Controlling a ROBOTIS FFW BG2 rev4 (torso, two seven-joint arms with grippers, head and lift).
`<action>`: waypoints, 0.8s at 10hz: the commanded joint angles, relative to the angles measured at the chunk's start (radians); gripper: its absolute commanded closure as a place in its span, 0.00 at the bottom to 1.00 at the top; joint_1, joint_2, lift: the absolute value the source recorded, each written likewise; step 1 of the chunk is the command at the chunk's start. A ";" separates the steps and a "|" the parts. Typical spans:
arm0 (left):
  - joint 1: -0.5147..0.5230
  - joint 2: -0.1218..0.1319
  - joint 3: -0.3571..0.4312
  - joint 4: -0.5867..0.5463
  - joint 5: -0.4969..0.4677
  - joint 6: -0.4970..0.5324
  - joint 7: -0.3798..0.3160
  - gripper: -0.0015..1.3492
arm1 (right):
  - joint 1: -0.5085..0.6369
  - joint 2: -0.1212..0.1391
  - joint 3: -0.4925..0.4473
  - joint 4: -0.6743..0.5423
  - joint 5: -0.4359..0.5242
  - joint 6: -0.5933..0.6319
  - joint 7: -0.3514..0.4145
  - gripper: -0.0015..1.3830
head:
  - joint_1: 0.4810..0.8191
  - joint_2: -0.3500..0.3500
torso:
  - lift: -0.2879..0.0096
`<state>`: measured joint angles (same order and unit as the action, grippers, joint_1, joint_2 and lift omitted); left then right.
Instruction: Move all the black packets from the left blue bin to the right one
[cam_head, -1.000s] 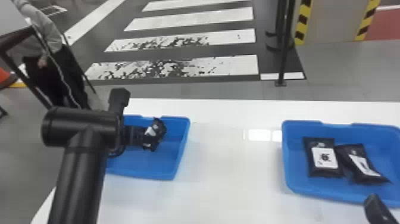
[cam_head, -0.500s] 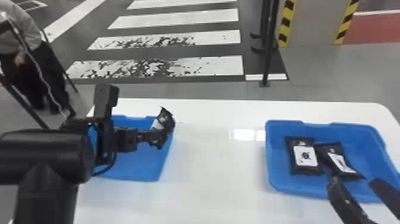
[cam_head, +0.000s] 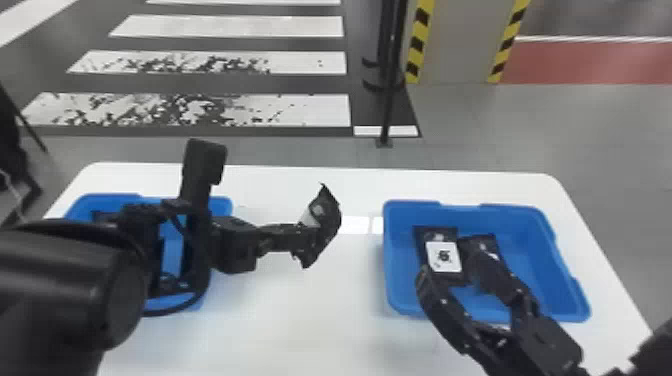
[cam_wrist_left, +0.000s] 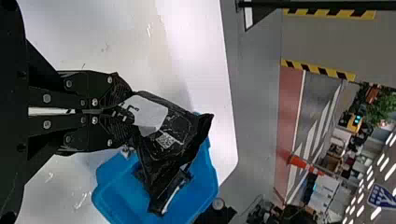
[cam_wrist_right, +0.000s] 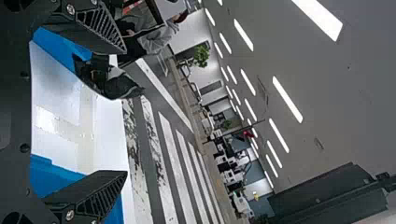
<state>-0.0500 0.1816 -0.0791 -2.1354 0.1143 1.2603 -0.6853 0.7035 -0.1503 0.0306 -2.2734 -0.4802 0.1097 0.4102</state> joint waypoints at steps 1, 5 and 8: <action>-0.007 -0.001 -0.065 -0.006 0.051 -0.009 -0.002 0.89 | -0.058 -0.003 0.027 0.036 0.000 0.013 0.010 0.08 | 0.63 0.46 | 0.49; -0.019 0.003 -0.172 -0.013 0.133 -0.021 -0.007 0.89 | -0.129 -0.005 0.051 0.076 0.022 0.015 0.015 0.07 | 0.63 0.34 | 0.49; -0.031 0.007 -0.222 -0.018 0.173 -0.023 -0.010 0.89 | -0.168 -0.003 0.051 0.110 0.030 0.035 0.010 0.15 | 0.63 0.27 | 0.49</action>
<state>-0.0798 0.1878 -0.2941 -2.1535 0.2809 1.2366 -0.6949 0.5416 -0.1546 0.0818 -2.1686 -0.4513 0.1412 0.4204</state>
